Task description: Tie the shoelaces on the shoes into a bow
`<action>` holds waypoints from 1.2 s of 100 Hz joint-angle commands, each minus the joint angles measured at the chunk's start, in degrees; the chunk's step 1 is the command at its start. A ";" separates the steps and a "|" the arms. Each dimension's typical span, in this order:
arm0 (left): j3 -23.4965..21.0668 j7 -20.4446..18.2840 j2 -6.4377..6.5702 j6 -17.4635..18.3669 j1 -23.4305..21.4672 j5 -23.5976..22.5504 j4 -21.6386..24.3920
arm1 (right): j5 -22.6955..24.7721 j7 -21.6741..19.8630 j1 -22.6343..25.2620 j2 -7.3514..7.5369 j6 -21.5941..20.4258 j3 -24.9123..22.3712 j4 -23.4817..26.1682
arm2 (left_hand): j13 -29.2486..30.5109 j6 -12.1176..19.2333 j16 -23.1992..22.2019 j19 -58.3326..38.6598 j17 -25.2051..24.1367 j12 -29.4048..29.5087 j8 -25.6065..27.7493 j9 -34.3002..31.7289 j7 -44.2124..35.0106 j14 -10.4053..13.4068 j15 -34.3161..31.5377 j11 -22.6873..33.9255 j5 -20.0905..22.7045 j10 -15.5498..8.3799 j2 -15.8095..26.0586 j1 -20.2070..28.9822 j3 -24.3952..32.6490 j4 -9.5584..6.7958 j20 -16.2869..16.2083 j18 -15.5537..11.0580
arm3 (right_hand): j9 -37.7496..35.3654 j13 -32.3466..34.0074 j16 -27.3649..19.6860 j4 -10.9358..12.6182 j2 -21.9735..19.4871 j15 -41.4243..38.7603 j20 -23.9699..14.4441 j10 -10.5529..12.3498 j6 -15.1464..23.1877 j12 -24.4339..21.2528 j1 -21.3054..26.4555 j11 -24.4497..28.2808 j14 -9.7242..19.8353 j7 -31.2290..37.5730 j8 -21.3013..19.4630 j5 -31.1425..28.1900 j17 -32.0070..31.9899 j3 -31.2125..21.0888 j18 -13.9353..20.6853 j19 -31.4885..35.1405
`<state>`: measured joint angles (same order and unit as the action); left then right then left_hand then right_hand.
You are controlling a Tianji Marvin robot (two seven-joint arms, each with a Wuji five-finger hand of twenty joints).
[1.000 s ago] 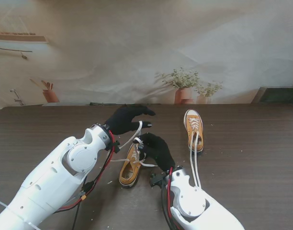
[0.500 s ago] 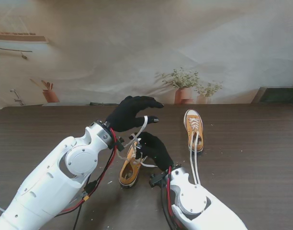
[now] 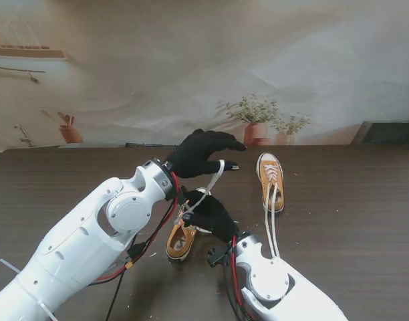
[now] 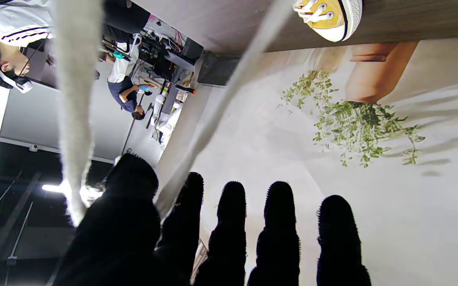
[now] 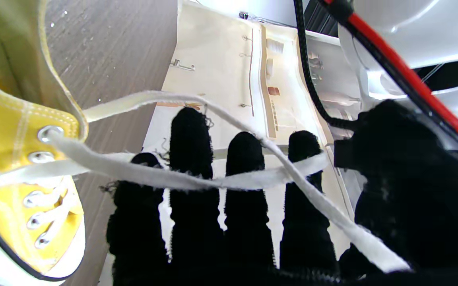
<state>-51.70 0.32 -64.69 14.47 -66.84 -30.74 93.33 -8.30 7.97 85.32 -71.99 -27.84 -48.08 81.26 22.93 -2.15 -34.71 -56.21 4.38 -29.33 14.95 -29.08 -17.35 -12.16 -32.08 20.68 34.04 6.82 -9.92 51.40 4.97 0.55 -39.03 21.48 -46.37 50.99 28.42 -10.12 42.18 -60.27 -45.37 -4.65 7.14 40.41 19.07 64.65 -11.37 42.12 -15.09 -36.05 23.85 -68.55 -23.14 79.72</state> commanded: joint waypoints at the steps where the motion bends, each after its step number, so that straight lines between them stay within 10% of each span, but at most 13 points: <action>1: 0.47 -0.92 -0.60 -0.56 1.02 0.29 -0.14 | 0.39 -0.14 -0.25 0.25 -0.40 0.01 -0.20 | -0.84 2.45 -0.75 0.31 -0.17 0.88 -0.95 1.04 1.01 0.73 0.60 -0.66 -1.49 0.22 2.34 -1.51 -1.90 -0.42 -0.91 -2.77 | 1.31 -0.45 0.94 -0.48 3.27 0.72 -0.56 2.23 2.36 0.20 -1.36 0.48 2.01 1.22 -1.31 -1.14 0.28 0.24 1.89 -0.26; 23: 2.64 -1.17 -1.07 -1.60 3.25 1.25 -0.36 | 3.23 2.93 -0.59 -0.47 -0.51 0.36 -1.01 | -0.91 2.51 -0.73 0.33 -0.24 0.89 -0.93 1.08 1.09 0.73 0.65 -0.71 -1.55 0.27 2.37 -1.58 -1.96 -0.44 -0.85 -2.87 | -0.82 0.92 0.67 -0.70 8.05 1.26 -0.20 2.78 4.12 -0.05 1.08 0.49 2.48 4.67 -2.75 -9.56 1.66 -2.52 1.86 -0.56; 33: 3.55 -1.80 -1.18 -2.61 4.31 1.52 -0.08 | 2.96 2.85 -0.82 -0.58 -0.62 0.73 -1.19 | -0.94 2.51 -0.70 0.38 -0.26 0.95 -0.95 1.24 1.23 0.82 0.74 -0.84 -1.71 0.20 2.55 -1.76 -2.05 -0.44 -0.81 -2.99 | -1.15 0.90 0.50 -8.62 9.48 1.52 0.18 3.00 6.52 -0.09 3.78 0.39 2.66 8.55 2.69 -11.19 1.55 -1.52 2.00 -0.69; 44: 4.41 -2.19 -1.30 -3.42 5.37 1.60 -0.12 | 2.00 2.58 -0.95 -0.72 -1.15 1.18 -1.37 | -1.13 2.51 -0.68 0.46 -0.42 0.96 -0.92 1.32 1.29 0.81 0.83 -0.90 -1.75 0.18 2.65 -1.74 -2.08 -0.47 -0.78 -3.06 | -1.85 0.66 0.43 -11.39 10.67 1.87 0.41 3.12 8.99 -0.15 6.38 0.25 2.84 14.97 6.02 -12.54 1.12 -0.64 2.16 -1.01; 88: 3.91 -3.48 -0.82 -4.85 5.59 0.14 -0.04 | 2.83 3.35 -0.99 -0.83 -1.30 1.06 -1.35 | -1.07 2.58 -0.70 0.40 -0.32 0.98 -0.83 1.30 1.50 0.94 0.92 -1.06 -1.83 0.10 2.93 -1.88 -2.32 -0.54 -0.82 -3.15 | -11.67 3.77 -0.04 -8.33 1.93 1.48 0.20 3.79 9.35 -1.70 9.46 0.10 2.35 22.22 2.30 -22.90 2.76 -0.74 1.62 0.20; 120: -0.34 -4.94 0.29 -4.82 2.48 -1.03 -0.80 | 2.96 1.48 -0.97 -0.06 -0.57 0.58 -0.90 | -1.23 2.46 -0.65 0.55 -0.47 0.98 -0.79 1.47 1.69 0.88 1.12 -1.14 -2.18 0.02 3.00 -1.92 -2.52 -0.59 -0.78 -3.25 | -10.30 2.05 0.43 -8.38 0.61 0.16 -0.18 4.90 3.84 2.28 8.91 3.02 3.31 22.12 -13.56 -20.03 1.84 -3.76 3.32 1.80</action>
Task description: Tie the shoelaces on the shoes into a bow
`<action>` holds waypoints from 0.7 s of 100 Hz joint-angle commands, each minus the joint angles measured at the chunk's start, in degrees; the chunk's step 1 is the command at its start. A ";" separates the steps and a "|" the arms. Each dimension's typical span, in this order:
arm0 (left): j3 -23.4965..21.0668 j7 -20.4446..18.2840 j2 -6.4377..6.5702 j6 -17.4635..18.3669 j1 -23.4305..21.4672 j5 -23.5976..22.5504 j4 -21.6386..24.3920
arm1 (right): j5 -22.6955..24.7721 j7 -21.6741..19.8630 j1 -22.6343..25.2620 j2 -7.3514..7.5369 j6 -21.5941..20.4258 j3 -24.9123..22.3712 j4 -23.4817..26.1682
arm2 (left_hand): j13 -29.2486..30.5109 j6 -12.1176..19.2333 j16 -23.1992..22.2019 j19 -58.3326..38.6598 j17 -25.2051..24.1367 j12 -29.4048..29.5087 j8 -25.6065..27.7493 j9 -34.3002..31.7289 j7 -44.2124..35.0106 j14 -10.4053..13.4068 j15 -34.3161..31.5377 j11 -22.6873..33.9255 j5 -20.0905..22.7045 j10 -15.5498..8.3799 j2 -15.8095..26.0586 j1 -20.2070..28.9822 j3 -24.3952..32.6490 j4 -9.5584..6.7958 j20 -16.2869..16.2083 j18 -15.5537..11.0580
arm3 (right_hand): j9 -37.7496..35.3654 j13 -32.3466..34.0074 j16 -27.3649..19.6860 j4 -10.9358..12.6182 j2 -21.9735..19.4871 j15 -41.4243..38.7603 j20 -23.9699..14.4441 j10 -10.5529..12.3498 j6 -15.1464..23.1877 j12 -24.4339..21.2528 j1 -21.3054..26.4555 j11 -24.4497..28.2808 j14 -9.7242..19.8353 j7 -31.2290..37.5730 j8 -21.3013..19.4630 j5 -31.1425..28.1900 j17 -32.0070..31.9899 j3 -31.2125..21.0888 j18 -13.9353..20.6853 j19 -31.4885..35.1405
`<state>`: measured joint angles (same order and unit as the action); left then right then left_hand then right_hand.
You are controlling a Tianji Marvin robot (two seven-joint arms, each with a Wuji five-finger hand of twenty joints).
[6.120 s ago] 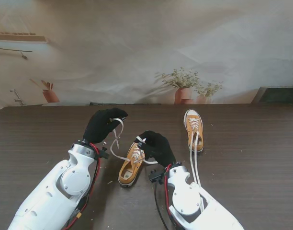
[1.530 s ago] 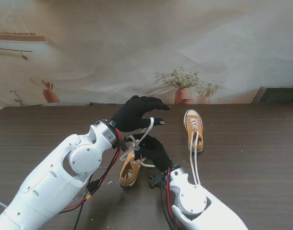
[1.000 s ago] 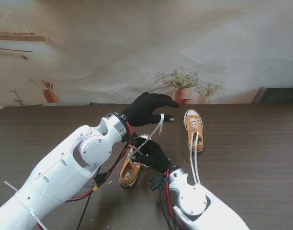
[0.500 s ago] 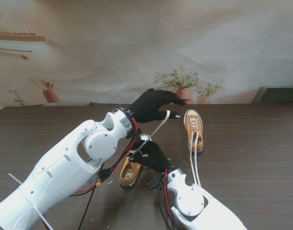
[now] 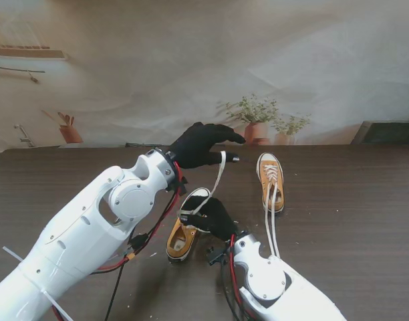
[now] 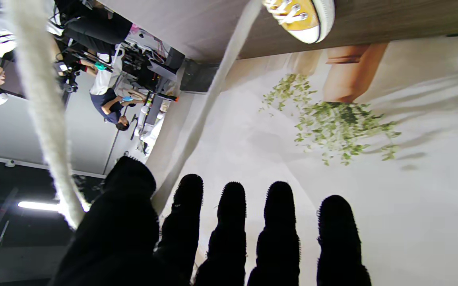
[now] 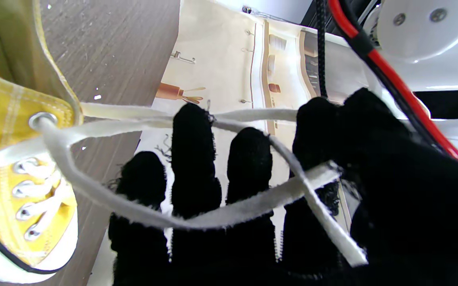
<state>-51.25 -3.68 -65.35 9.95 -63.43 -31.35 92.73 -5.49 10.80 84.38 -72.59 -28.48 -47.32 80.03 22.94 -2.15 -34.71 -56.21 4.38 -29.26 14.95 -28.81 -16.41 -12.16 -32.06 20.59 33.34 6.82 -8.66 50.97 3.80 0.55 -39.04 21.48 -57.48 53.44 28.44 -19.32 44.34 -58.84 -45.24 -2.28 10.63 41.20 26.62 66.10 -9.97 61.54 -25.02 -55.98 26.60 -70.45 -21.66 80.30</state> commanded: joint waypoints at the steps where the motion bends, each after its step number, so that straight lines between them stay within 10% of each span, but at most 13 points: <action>1: -0.95 -0.90 0.97 -0.33 -1.08 -0.42 -0.24 | 0.18 -1.37 -0.03 0.54 0.04 -0.18 0.30 | -1.18 2.47 -0.66 0.56 -0.47 0.90 -0.78 1.18 0.73 0.83 1.08 -1.05 -1.42 0.03 1.71 -1.50 -1.37 -0.59 -0.78 -3.23 | 0.84 -0.45 0.43 0.82 -1.58 -1.28 -0.34 2.61 0.10 1.57 1.41 1.62 1.91 2.75 -3.78 -0.08 -0.88 -1.80 1.85 1.27; 70: -13.19 -1.65 2.59 0.30 -12.61 -0.93 -3.10 | -0.50 2.71 2.23 -0.45 0.90 -1.40 2.53 | -3.36 1.55 -0.48 2.20 -2.24 1.38 -1.25 3.91 2.43 0.72 2.38 -2.32 -3.51 0.47 2.04 -2.06 -2.08 -0.81 -0.62 -3.42 | -0.76 0.53 0.52 1.11 -0.10 -1.61 -0.49 1.65 -1.82 2.90 2.06 0.85 0.55 1.84 -4.55 -2.75 -0.07 -2.17 0.94 2.28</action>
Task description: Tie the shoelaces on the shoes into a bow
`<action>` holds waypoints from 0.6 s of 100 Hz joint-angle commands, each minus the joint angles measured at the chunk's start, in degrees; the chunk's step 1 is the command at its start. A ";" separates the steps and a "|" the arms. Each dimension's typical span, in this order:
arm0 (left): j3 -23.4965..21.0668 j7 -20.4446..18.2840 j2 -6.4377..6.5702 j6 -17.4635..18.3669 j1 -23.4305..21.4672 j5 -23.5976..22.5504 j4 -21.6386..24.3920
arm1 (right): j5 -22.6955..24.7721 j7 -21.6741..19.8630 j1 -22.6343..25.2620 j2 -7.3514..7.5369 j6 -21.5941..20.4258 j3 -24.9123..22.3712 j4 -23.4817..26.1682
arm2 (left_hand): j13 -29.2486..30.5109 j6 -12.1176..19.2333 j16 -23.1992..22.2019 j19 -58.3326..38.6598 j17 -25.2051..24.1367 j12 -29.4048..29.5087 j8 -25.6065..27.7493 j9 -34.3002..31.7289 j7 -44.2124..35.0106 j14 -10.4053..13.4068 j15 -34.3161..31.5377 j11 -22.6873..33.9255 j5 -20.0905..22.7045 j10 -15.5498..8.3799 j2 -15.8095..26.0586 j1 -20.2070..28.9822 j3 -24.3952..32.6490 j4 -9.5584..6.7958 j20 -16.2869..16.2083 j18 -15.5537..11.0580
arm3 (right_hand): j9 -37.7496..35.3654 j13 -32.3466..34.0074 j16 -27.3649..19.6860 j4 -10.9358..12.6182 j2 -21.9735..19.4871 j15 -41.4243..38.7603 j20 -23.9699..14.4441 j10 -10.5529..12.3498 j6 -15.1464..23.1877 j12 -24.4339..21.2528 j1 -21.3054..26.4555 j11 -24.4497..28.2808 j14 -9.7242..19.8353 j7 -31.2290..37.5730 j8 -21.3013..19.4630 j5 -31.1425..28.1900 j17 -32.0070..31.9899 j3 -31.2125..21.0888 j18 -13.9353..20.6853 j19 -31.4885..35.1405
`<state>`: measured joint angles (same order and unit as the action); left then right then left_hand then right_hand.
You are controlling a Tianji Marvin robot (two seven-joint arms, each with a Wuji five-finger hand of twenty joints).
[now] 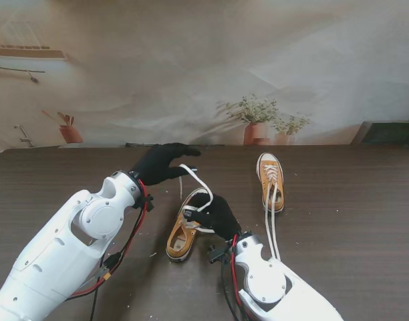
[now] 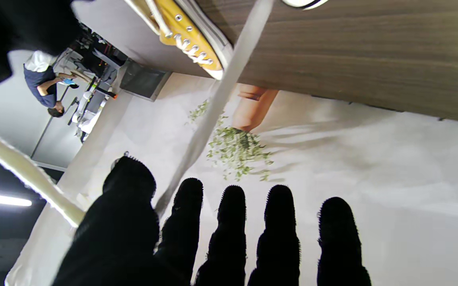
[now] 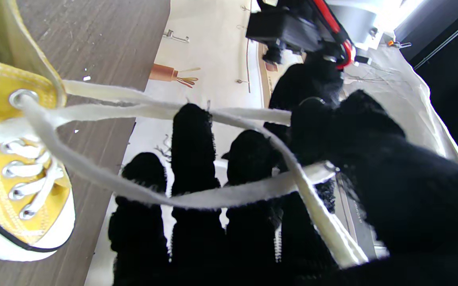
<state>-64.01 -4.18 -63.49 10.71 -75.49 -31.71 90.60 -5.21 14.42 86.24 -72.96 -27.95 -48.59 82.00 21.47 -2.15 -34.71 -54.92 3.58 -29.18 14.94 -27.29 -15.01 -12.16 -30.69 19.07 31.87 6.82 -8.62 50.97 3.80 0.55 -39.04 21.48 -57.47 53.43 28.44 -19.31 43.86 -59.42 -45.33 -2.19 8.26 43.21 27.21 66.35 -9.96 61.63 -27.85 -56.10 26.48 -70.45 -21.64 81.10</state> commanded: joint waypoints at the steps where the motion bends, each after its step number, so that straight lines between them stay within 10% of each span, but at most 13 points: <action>1: -0.53 -1.24 0.76 -0.49 -0.61 -0.65 -1.04 | -0.82 -0.92 0.39 -0.07 0.40 -0.14 0.58 | -1.97 1.69 -0.48 0.94 -1.46 1.33 -1.27 2.53 1.13 0.71 1.05 -0.87 -2.25 0.41 1.99 -2.08 -2.10 -0.81 -0.63 -3.43 | -0.75 0.54 0.52 1.09 0.37 -1.04 -0.40 1.56 0.55 0.90 1.44 0.59 0.55 1.74 -1.74 -2.63 0.04 -2.16 0.91 1.48; 60: -1.18 -2.64 1.47 -4.94 1.71 -4.31 -10.79 | -0.99 -2.11 0.62 0.44 2.31 -0.88 1.30 | -4.29 0.69 -0.77 3.02 -3.04 1.34 -1.49 5.92 2.63 1.18 1.88 -1.48 -5.44 0.33 -0.29 -1.62 -1.57 -1.07 -1.16 -4.70 | -1.06 0.66 0.50 0.98 0.05 -1.16 -0.32 1.26 0.21 1.05 1.53 0.41 0.28 1.67 -2.52 -2.59 0.01 -2.09 0.61 1.62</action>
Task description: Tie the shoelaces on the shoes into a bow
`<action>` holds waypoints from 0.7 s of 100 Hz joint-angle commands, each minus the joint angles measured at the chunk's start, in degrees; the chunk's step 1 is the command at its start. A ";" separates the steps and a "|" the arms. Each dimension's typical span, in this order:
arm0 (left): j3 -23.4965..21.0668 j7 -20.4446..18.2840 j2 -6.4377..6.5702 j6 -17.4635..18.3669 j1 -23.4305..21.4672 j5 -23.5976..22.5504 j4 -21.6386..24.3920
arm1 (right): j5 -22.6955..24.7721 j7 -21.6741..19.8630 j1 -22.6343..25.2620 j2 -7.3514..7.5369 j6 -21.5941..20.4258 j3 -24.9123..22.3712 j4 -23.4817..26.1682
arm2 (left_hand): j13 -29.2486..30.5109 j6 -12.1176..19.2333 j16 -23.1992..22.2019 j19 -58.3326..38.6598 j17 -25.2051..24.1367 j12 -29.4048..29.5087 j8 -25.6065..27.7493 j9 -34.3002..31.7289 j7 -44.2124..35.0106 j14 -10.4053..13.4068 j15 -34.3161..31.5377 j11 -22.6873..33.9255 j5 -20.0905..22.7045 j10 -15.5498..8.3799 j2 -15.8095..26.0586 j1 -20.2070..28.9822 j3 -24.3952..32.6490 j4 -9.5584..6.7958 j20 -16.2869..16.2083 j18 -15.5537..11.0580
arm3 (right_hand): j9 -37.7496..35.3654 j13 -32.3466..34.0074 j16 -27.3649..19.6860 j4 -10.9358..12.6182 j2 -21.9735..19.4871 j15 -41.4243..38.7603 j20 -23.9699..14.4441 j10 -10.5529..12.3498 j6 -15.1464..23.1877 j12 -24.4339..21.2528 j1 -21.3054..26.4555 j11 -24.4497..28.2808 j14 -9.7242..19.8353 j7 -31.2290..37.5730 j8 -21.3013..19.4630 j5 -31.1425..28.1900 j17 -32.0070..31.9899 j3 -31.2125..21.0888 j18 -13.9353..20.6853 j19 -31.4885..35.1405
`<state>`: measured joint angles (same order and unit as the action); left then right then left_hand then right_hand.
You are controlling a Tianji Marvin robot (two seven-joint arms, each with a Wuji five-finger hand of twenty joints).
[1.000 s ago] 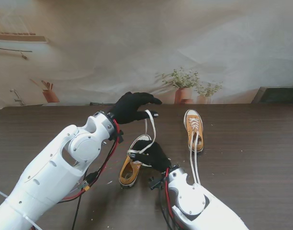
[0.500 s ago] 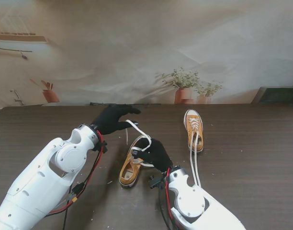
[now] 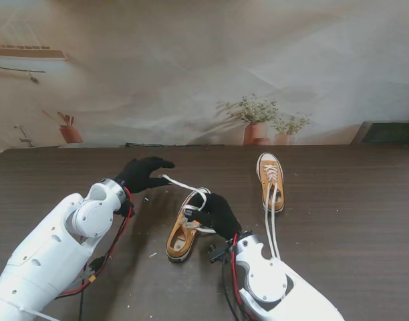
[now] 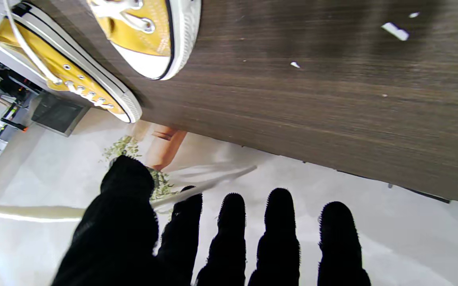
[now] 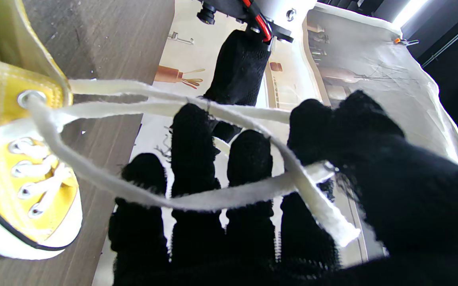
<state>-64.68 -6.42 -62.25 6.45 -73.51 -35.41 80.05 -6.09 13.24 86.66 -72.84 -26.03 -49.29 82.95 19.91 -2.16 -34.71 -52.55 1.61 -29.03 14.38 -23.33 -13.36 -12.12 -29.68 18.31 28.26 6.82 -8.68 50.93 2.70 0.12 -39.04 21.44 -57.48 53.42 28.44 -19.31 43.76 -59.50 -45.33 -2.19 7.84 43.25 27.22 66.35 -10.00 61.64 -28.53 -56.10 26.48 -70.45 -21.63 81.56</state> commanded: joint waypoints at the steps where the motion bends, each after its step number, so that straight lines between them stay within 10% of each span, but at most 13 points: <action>1: -0.58 -0.35 0.23 -0.76 -0.33 -0.70 -0.27 | -0.08 -0.95 0.19 0.33 0.42 -0.19 0.35 | -2.74 0.69 -0.78 0.67 -1.10 1.18 -0.93 1.97 1.01 1.17 0.86 -0.71 -1.89 0.36 -0.17 -1.62 -0.47 -0.63 -1.18 -4.70 | -1.06 0.69 0.50 0.98 0.14 -1.10 -0.31 1.26 0.62 1.01 1.51 0.41 0.33 1.65 -1.83 -2.58 0.00 -2.08 0.61 1.16; 42: -5.03 18.59 -2.67 -9.05 -9.36 -5.40 4.20 | 6.42 2.98 0.84 0.16 2.78 -0.75 1.39 | -5.22 -1.30 -1.63 -1.02 -2.45 0.62 -1.24 4.69 0.81 -1.94 -1.09 1.04 -2.99 3.14 5.40 4.41 0.66 -0.02 -2.43 -2.97 | -0.88 0.28 0.97 1.03 -0.96 -2.19 -0.72 0.46 1.62 0.43 1.49 0.09 -0.25 0.98 -2.17 -1.84 -2.94 -1.01 1.76 1.62; 70: -10.09 20.50 -3.07 6.28 -21.07 -0.68 11.51 | 15.21 6.21 0.98 0.60 6.56 -0.85 3.18 | -4.08 4.06 -0.94 -0.28 -1.96 0.96 1.19 2.23 -5.54 -1.53 -1.70 2.18 1.17 2.90 2.62 9.84 -1.89 0.29 -1.08 -3.09 | -0.53 0.22 1.44 1.13 -2.18 -3.27 -1.43 0.52 3.26 0.04 1.26 0.41 -0.10 0.59 -2.56 -1.17 -2.96 0.19 2.18 2.76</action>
<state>-75.65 12.88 -65.24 13.67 -92.32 -33.80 91.00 9.59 19.94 87.56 -72.53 -20.40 -50.17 85.17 16.18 -2.24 -34.71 -52.75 -0.42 -29.03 14.38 -20.27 -17.96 -14.30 -30.85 19.98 27.86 10.25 -5.03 58.69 2.07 0.04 -40.44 21.38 -57.47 53.38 29.13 -19.31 42.69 -61.65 -46.04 -2.28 7.86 43.26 27.22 66.17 -10.62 61.64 -29.36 -56.10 23.85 -70.31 -21.49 82.54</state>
